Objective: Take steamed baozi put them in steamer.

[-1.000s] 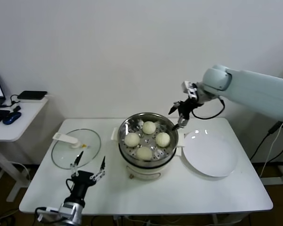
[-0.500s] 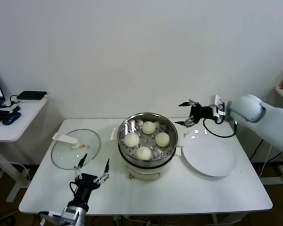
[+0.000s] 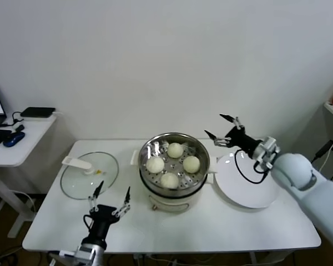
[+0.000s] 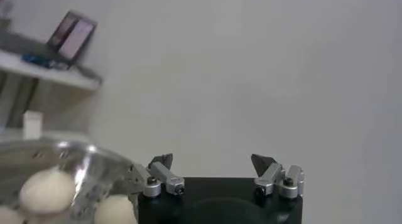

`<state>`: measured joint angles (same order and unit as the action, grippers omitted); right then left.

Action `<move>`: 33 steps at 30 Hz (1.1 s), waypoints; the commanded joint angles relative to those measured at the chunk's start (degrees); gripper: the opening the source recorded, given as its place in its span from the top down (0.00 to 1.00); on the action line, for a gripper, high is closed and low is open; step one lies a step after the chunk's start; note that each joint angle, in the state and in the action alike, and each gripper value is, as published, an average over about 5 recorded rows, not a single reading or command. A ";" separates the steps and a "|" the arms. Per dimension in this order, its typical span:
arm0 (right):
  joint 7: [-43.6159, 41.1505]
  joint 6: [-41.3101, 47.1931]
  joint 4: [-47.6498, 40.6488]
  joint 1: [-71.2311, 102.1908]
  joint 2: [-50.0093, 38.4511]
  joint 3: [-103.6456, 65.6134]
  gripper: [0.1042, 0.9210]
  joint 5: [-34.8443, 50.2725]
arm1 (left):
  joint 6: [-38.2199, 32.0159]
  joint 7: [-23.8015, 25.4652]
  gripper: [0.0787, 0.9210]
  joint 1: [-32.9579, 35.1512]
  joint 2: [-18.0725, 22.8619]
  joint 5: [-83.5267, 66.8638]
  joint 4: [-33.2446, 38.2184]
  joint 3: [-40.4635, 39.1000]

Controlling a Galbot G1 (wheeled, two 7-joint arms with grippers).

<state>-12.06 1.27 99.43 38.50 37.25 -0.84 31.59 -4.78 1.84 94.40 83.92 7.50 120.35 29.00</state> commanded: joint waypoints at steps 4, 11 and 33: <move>11.92 -8.89 12.12 39.25 20.64 -33.06 0.12 -7.29 | 2.40 -2.57 0.12 -2.34 -1.35 -0.45 -1.67 0.37; 10.73 -11.19 13.25 45.82 26.46 -33.49 0.12 -9.43 | 4.07 -3.37 0.12 -6.11 -3.42 -3.04 -3.83 1.41; 6.10 -13.61 11.67 51.56 33.25 -33.31 0.12 -7.34 | 2.25 0.60 0.12 -6.88 -4.00 -5.51 -5.46 3.17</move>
<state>-5.21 -11.30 112.05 86.83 67.68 -32.42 22.72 -2.03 0.74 87.77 80.11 2.60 115.40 31.75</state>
